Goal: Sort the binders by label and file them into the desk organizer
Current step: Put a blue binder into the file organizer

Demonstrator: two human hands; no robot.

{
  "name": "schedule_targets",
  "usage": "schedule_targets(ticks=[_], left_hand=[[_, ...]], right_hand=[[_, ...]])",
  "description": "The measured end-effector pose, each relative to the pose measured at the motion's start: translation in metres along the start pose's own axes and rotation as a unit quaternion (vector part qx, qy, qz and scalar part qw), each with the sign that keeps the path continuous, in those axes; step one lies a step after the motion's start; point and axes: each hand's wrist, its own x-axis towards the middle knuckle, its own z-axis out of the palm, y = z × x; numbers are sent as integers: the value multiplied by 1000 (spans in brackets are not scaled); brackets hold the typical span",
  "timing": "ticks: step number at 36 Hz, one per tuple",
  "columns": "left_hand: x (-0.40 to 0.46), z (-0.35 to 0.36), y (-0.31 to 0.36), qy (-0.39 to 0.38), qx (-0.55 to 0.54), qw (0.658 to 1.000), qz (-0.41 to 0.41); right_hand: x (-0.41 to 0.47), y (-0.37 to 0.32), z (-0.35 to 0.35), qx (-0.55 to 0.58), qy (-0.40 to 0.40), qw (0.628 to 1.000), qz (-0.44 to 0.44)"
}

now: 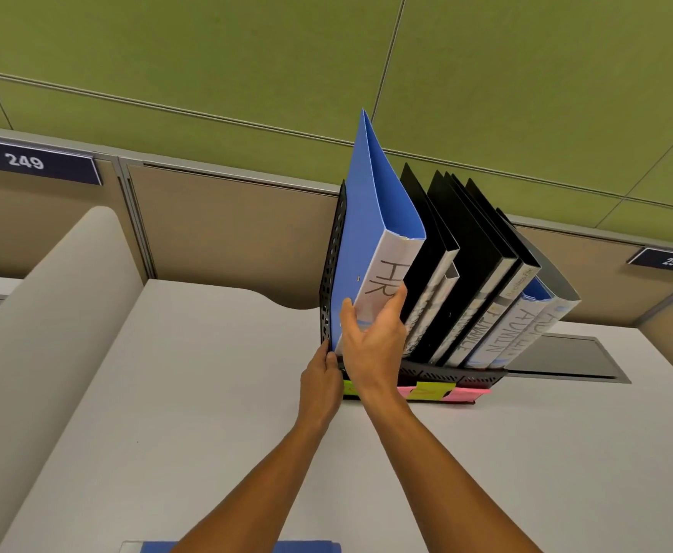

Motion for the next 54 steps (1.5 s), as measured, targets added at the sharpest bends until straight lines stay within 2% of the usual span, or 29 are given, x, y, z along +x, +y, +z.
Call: schedule_targets(ticks=[5, 12, 19, 27, 33, 41, 50, 54], left_hand=[[-1, -1, -4, -1, -6, 1000, -11], [-3, -2, -6, -7, -25, 1000, -12], [-11, -3, 5, -2, -46, 999, -5], [-6, -4, 11, -16, -44, 999, -8], [-1, -3, 14, -20, -26, 999, -17], [-1, -3, 21, -4, -7, 1000, 12], [1, -2, 22, 8, 2, 1000, 9], [0, -3, 25, 5, -7, 1000, 9]], right_hand=[[8, -11, -2, 0, 11, 1000, -11], [0, -11, -5, -22, -23, 999, -1], [21, -27, -19, 0, 48, 999, 20], [17, -28, -21, -35, 66, 996, 39], [23, -35, -24, -39, 115, 992, 39], [14, -31, -22, -88, 74, 993, 40], [12, -32, -35, -43, 168, 984, 50], [7, -33, -35, -70, 164, 984, 24]])
